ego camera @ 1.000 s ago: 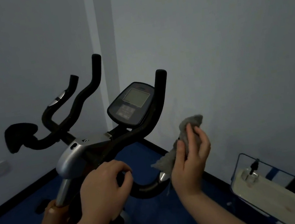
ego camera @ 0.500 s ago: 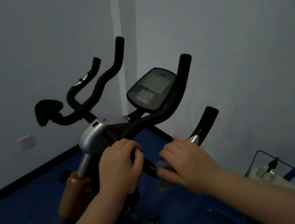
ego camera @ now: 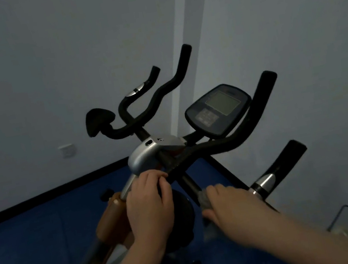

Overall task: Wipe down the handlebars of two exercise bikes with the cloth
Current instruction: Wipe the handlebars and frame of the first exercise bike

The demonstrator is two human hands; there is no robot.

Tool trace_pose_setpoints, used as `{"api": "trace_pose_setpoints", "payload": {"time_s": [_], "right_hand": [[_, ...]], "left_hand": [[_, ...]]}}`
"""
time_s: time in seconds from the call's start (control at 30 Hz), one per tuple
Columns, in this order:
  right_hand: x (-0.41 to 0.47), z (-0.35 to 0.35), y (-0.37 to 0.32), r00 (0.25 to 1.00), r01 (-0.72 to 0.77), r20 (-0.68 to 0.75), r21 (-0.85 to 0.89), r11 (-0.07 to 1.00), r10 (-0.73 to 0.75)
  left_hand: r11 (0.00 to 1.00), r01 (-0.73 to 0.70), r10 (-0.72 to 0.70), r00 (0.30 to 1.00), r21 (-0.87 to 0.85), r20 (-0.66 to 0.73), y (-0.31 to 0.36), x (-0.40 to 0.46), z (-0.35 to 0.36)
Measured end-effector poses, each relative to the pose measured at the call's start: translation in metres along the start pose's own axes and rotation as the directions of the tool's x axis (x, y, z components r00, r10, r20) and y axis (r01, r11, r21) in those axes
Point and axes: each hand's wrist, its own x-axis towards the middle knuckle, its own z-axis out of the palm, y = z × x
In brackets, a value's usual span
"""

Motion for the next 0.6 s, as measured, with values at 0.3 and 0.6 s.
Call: {"api": "trace_pose_setpoints", "payload": {"time_s": [0.3, 0.6], "right_hand": [[0.044, -0.01, -0.003, 0.998, -0.044, 0.046, 0.279, 0.959, 0.032], [0.039, 0.008, -0.006, 0.988, -0.1, -0.08, 0.337, 0.936, 0.134]], "left_hand": [[0.999, 0.034, -0.034, 0.999, -0.006, -0.015, 0.002, -0.001, 0.001], [0.992, 0.11, -0.111, 0.994, -0.053, -0.008, 0.004, -0.001, -0.003]]}}
